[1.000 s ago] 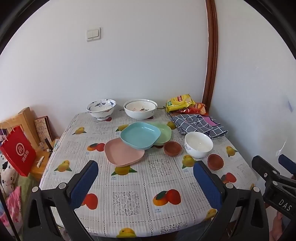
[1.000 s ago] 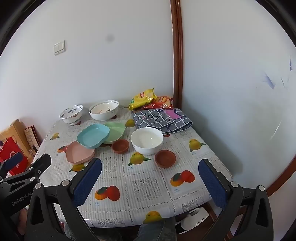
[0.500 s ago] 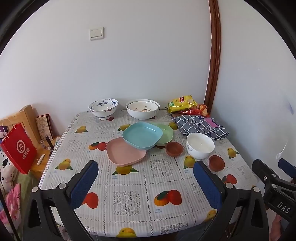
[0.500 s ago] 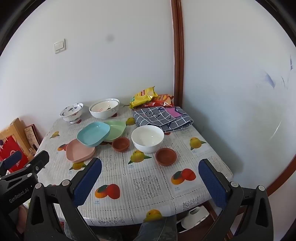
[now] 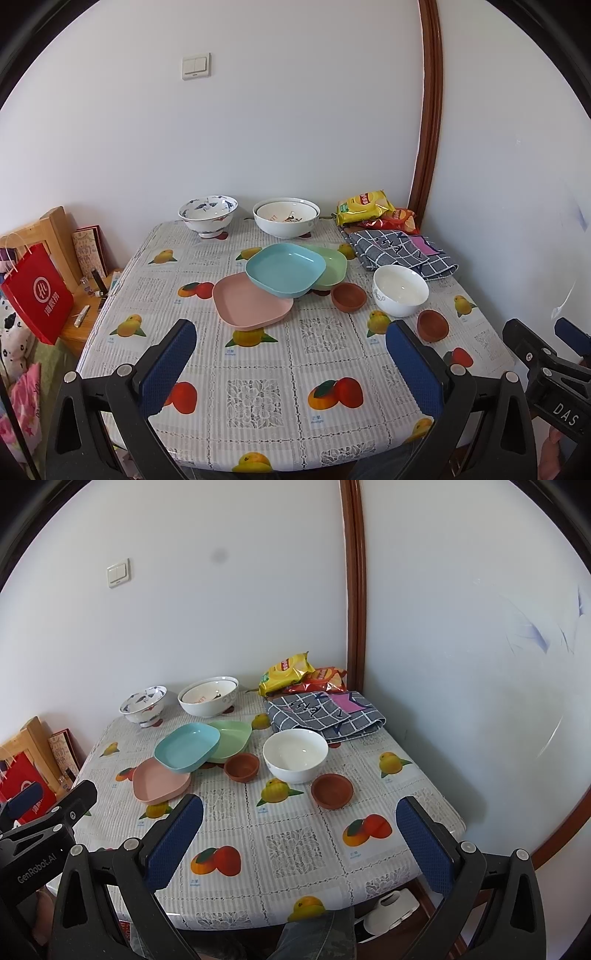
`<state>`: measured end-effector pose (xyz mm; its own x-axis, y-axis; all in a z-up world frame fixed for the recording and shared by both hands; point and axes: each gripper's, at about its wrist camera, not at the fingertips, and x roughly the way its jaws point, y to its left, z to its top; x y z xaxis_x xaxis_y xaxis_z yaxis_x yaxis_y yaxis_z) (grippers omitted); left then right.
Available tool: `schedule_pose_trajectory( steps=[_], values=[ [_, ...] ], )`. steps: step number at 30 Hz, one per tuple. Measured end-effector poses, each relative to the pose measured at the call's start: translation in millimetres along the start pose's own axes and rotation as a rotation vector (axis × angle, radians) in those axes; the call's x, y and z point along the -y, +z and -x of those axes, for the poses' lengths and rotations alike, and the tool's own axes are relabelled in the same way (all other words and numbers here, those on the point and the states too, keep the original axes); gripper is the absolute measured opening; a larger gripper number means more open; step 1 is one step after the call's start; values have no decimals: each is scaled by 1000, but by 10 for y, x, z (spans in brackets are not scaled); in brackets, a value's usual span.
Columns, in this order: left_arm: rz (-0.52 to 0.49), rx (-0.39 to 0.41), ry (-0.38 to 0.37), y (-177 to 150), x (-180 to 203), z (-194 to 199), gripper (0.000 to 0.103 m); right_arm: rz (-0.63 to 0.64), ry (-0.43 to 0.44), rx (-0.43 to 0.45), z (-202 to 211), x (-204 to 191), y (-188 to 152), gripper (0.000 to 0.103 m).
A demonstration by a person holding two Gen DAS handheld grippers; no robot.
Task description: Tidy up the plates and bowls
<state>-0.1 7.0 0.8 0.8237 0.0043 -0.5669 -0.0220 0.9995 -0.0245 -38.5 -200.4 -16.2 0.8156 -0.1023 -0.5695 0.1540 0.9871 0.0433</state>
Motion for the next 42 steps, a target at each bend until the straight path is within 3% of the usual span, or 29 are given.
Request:
schedule_pose_trajectory(
  steps=[42],
  values=[
    [7, 5, -3, -78, -12, 29, 103, 0, 3, 4, 25, -19, -14, 103]
  ],
)
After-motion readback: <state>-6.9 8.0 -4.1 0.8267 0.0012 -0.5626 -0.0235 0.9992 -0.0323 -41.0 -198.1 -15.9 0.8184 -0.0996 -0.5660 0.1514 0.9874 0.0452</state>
